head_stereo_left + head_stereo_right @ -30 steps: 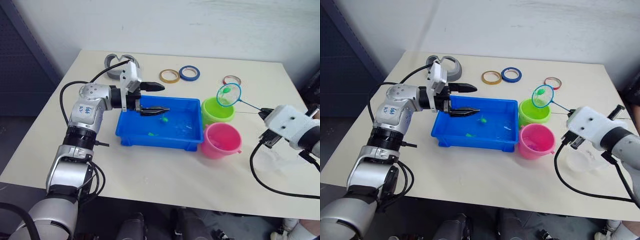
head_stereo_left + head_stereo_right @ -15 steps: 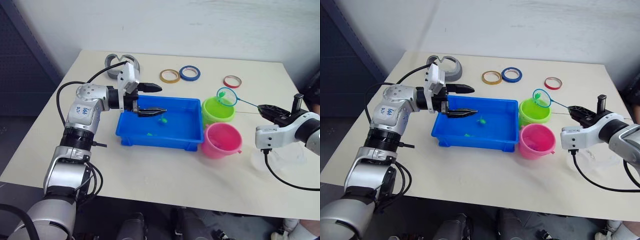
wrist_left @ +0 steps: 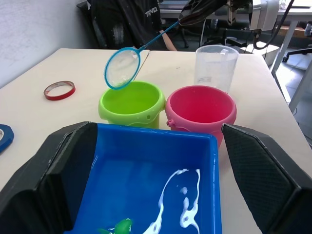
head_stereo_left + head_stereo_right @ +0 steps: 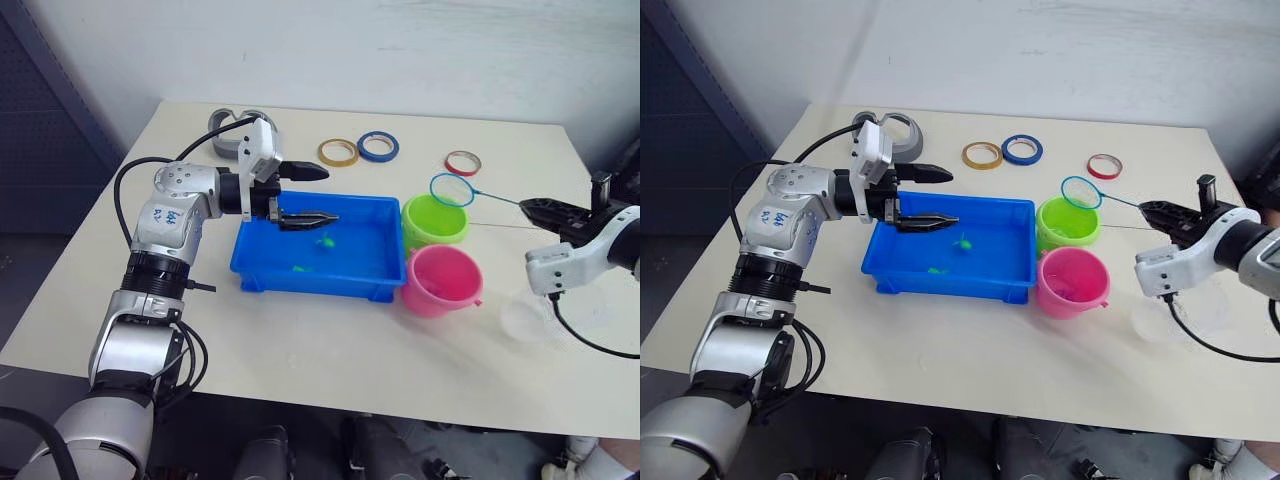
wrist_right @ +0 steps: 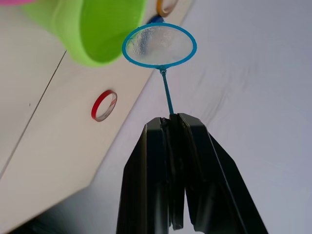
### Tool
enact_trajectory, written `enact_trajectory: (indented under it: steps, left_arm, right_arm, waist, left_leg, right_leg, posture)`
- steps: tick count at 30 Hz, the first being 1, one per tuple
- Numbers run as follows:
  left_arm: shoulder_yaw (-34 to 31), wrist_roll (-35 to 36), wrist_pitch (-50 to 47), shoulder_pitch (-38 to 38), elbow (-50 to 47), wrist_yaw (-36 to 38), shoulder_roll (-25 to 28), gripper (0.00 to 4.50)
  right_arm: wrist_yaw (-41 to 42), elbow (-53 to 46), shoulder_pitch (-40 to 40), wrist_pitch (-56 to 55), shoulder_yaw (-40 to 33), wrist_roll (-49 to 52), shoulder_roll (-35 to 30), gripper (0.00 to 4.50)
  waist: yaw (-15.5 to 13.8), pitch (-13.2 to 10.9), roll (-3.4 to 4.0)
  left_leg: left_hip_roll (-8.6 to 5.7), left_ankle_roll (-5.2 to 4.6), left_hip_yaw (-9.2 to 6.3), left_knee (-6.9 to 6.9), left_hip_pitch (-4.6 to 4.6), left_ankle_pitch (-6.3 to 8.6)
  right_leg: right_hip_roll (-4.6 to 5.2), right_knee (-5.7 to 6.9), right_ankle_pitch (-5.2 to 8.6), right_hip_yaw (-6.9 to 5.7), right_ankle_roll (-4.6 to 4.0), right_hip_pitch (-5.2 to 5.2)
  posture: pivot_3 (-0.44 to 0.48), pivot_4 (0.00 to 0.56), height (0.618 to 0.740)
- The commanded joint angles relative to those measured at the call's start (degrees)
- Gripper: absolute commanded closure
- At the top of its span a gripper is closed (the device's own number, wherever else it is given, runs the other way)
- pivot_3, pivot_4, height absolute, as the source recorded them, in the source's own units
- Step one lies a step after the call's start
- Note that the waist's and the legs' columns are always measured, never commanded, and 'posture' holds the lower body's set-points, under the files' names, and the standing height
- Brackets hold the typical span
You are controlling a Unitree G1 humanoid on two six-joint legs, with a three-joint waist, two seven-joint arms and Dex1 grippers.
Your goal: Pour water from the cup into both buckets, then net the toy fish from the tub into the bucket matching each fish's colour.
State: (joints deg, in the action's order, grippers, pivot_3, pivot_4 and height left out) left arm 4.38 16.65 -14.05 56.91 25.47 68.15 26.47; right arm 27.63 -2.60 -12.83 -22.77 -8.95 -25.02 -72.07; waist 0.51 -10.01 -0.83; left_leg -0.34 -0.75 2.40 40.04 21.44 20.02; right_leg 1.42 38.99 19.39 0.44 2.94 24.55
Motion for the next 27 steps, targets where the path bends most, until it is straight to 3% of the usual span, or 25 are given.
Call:
enact_trajectory:
  steps: [1, 7, 11, 16, 23, 27]
  left_arm:
    - [-1.78, 0.25, 0.07, -1.21, -2.45, -0.01, 2.36, 0.06]
    - [-2.05, -0.02, -1.89, -6.77, -6.90, 2.06, 9.86, 0.06]
    - [-3.39, 0.56, -4.64, -12.49, -12.19, 2.31, 15.74, 0.06]
    - [-5.75, 2.67, -9.85, -17.27, -19.15, 1.03, 18.80, 0.06]
    - [-8.81, 4.16, -13.97, -22.63, -26.91, -2.20, 20.81, 0.06]
    - [-9.72, 4.75, -15.09, -24.20, -29.07, -3.72, 21.09, 0.06]
  right_arm:
    - [7.88, -3.68, -3.29, 15.19, -4.93, 18.34, 5.76, 4.50]
    - [15.76, -12.27, -11.42, 40.56, -3.53, 39.33, 14.12, 4.50]
    - [21.29, -18.74, -10.43, 42.79, 4.07, 41.70, 16.66, 4.50]
    - [21.75, -20.17, -11.34, 51.30, 8.52, 45.29, 21.22, 4.50]
    - [19.64, -11.21, -13.36, 50.13, 12.37, 37.55, 22.23, 4.50]
    - [20.43, -7.21, -14.59, 43.88, 15.34, 32.47, 22.40, 4.50]
  waist:
    - [0.24, 0.00, 0.00]
    - [1.30, 0.01, 0.02]
    - [1.13, 0.01, 0.02]
    - [0.42, 0.00, 0.02]
    - [-0.02, 0.00, 0.02]
    - [0.02, 0.01, 0.02]
  left_leg:
    - [0.00, 0.00, 0.00, 0.00, -0.01, 0.00]
    - [0.04, 0.02, -0.12, 0.00, -0.02, -0.01]
    - [0.04, 0.04, -0.15, -0.09, -0.10, -0.02]
    - [0.00, -0.07, -0.22, 0.00, 0.05, 0.04]
    - [-0.01, -0.16, -0.22, -0.05, 0.10, 0.10]
    - [-0.01, -0.14, -0.19, -0.05, 0.09, 0.10]
  right_leg:
    - [0.00, 0.02, 0.00, -0.01, 0.00, 0.00]
    - [0.02, 0.20, 0.00, -0.07, 0.00, 0.01]
    - [0.02, 0.12, 0.01, -0.07, -0.01, 0.00]
    - [0.10, 0.13, 0.00, -0.11, -0.01, -0.03]
    - [0.11, -0.02, 0.00, -0.13, 0.00, -0.03]
    - [0.09, -0.04, 0.00, -0.12, -0.01, 0.01]
  posture:
    - [0.000, 0.150, 0.740]
    - [0.000, 0.150, 0.740]
    - [0.000, 0.150, 0.740]
    - [0.000, 0.150, 0.740]
    - [0.000, 0.150, 0.740]
    - [0.000, 0.150, 0.740]
